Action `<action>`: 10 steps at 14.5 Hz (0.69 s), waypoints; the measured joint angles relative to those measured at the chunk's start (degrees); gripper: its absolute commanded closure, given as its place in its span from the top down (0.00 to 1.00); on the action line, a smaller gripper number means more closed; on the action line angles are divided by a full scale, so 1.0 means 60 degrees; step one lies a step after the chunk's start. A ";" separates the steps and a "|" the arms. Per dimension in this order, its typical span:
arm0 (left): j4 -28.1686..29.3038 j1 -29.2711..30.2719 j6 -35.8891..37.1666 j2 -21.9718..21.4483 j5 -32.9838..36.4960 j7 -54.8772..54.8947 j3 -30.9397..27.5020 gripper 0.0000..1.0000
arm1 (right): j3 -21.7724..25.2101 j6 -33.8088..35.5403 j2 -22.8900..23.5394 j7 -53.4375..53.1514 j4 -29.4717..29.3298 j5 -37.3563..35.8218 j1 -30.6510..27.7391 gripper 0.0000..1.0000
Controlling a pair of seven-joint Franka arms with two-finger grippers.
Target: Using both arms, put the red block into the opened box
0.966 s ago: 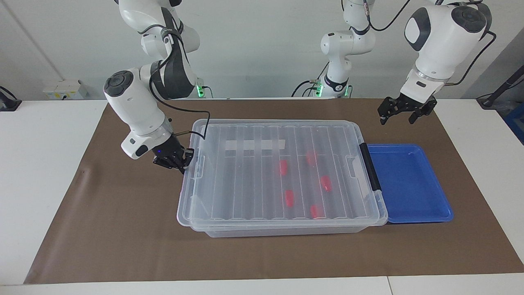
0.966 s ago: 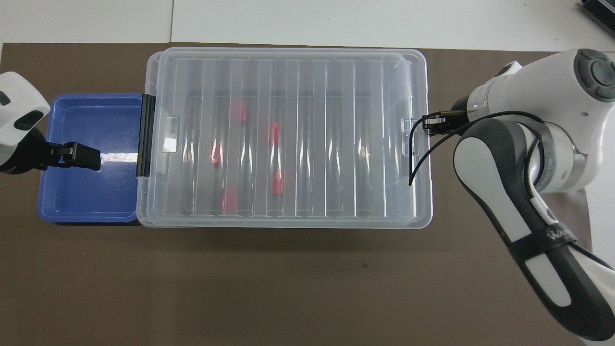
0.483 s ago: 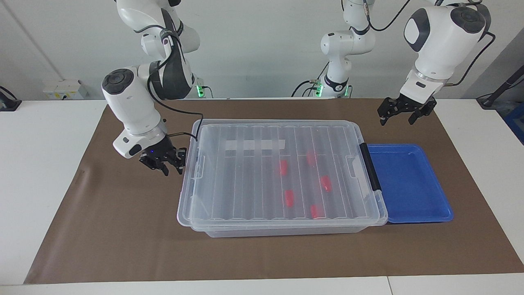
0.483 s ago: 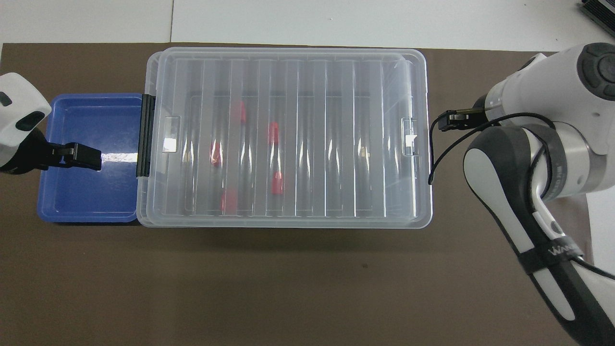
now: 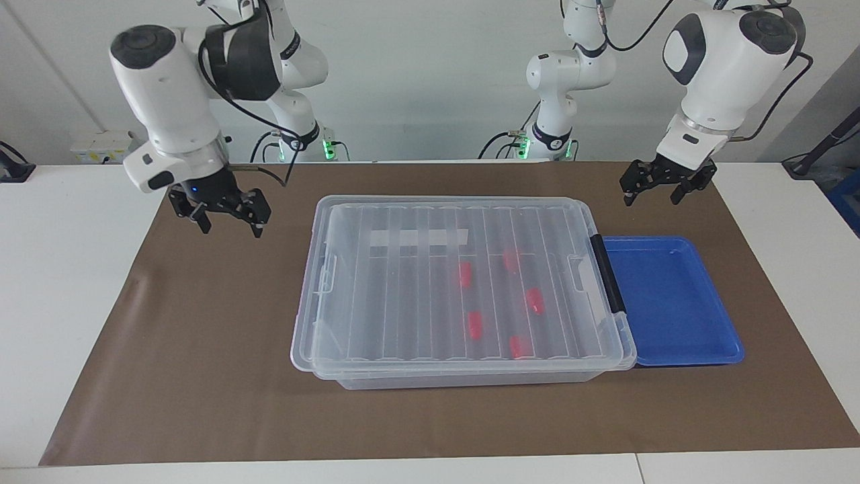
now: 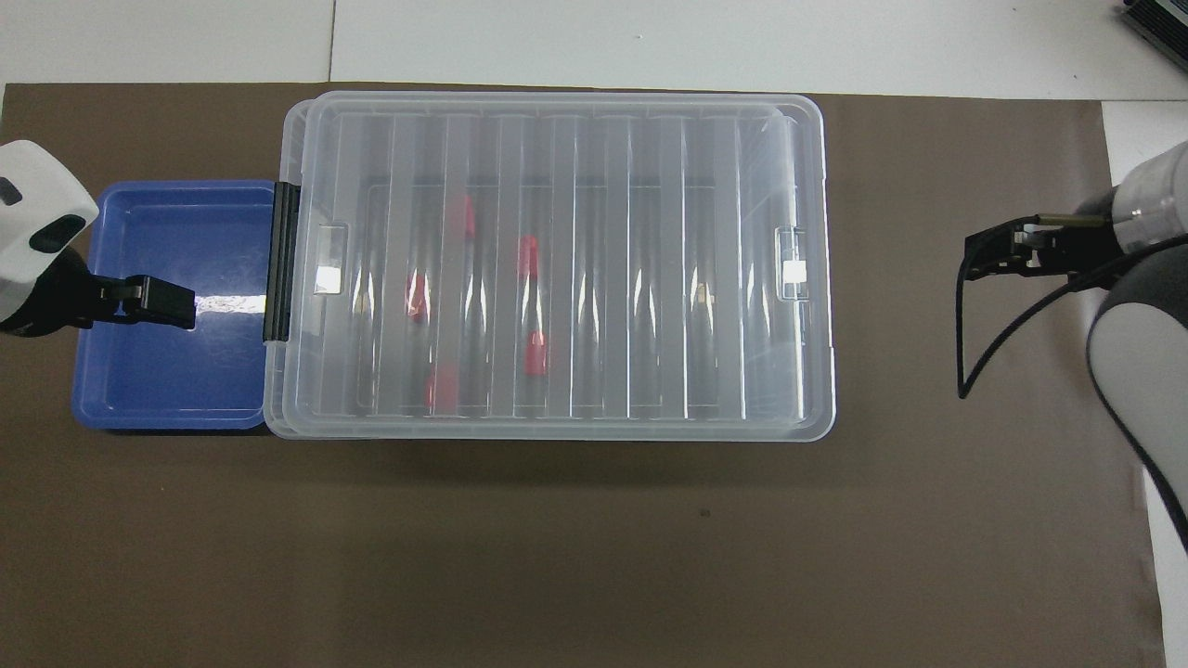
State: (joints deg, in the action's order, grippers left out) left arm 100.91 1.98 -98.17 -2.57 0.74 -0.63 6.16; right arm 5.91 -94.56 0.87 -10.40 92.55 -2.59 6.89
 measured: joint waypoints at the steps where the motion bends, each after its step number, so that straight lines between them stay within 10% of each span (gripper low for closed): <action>1: 0.0000 0.0000 -0.0001 -0.0001 0.0000 0.0000 0.0000 1.00 | 0.0000 0.0393 -0.0222 0.0000 -0.0019 0.0032 -0.0136 1.00; 10: 0.0001 0.0000 -0.0011 -0.0002 0.0000 0.0000 0.0000 1.00 | -0.0117 0.1204 -0.0358 0.0450 -0.0163 0.0311 -0.0281 1.00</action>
State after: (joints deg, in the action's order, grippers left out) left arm 100.92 1.98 -98.23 -2.58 0.74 -0.63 6.16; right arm 5.21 -87.34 -1.27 -7.70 91.57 -0.72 5.20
